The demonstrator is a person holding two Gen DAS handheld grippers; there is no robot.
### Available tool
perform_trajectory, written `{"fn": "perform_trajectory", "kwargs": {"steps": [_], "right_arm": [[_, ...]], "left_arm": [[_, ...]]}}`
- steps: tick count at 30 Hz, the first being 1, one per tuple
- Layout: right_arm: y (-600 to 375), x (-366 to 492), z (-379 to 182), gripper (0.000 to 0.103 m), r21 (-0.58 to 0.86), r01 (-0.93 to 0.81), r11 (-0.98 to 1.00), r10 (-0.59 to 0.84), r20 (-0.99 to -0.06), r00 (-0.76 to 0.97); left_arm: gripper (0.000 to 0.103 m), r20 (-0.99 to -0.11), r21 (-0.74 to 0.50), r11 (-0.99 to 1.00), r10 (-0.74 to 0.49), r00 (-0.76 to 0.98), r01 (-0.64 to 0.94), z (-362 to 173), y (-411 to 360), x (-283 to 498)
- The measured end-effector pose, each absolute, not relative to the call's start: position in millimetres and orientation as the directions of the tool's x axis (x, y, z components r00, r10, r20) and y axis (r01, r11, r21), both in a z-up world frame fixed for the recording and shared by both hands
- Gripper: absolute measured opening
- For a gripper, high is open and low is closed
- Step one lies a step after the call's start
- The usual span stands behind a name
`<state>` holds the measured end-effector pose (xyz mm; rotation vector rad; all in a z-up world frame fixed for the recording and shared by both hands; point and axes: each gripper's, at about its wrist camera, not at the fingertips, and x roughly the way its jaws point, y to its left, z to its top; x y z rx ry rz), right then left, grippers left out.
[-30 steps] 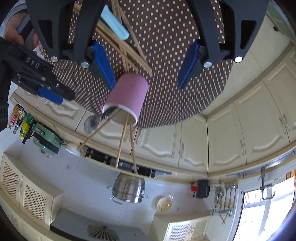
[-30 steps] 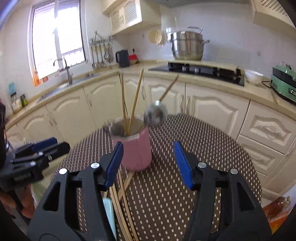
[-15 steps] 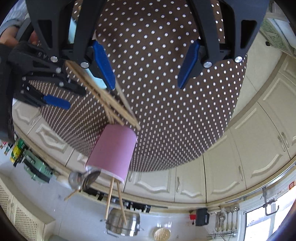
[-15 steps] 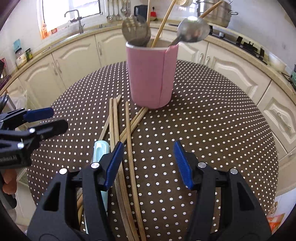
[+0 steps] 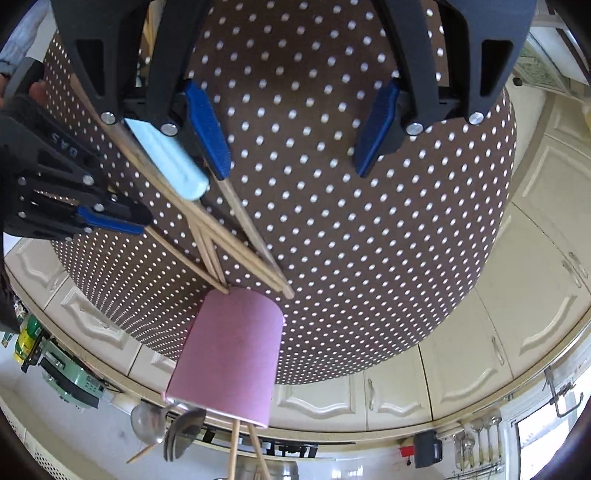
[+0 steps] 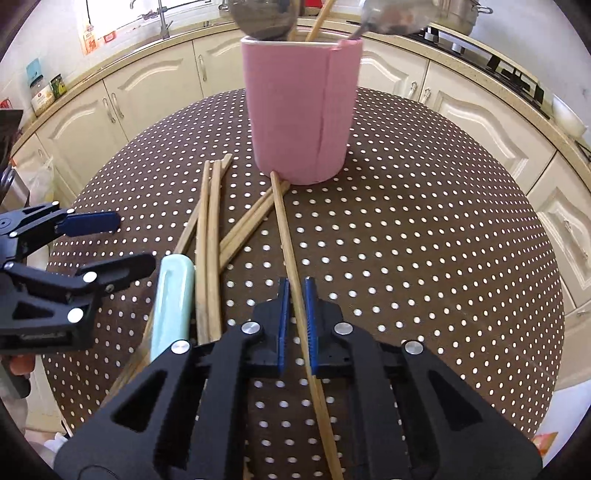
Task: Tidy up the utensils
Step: 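Move both tools back over the remaining chopsticks and blue knife, then grasp a wooden chopstick with the left tool while the right tool grasps another chopstick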
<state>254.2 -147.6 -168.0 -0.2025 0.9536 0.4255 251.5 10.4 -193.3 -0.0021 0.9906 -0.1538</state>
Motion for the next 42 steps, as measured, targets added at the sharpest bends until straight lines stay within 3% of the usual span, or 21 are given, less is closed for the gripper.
{"fn": "perform_trajectory", "kwargs": {"steps": [7,21,33,37,42], "right_arm": [[-156,254,-170,0.009,0.037,-0.431,0.902,0.272,-0.824,0.497],[-164,258,-171,0.009,0.075,-0.435,0.897,0.302,-0.823,0.482],[-153,261,-168,0.009,0.028,-0.449,0.893,0.253,-0.856,0.45],[-139,273,-165,0.009,-0.003,-0.456,0.89,0.218,-0.876,0.431],[-124,286,-165,0.009,-0.026,-0.477,0.878,0.18,-0.907,0.38]], "left_arm": [[0.069,-0.841,-0.007,0.991,-0.078,0.536,0.134,-194,-9,273],[0.069,-0.849,-0.053,0.987,-0.126,0.513,0.155,-187,-19,285],[0.068,-0.886,0.019,0.988,-0.055,0.461,0.156,-192,-37,321],[0.05,-0.883,0.017,0.987,-0.06,0.465,0.16,-190,-31,319],[0.019,-0.886,0.026,0.986,-0.053,0.461,0.162,-187,-15,312]]}}
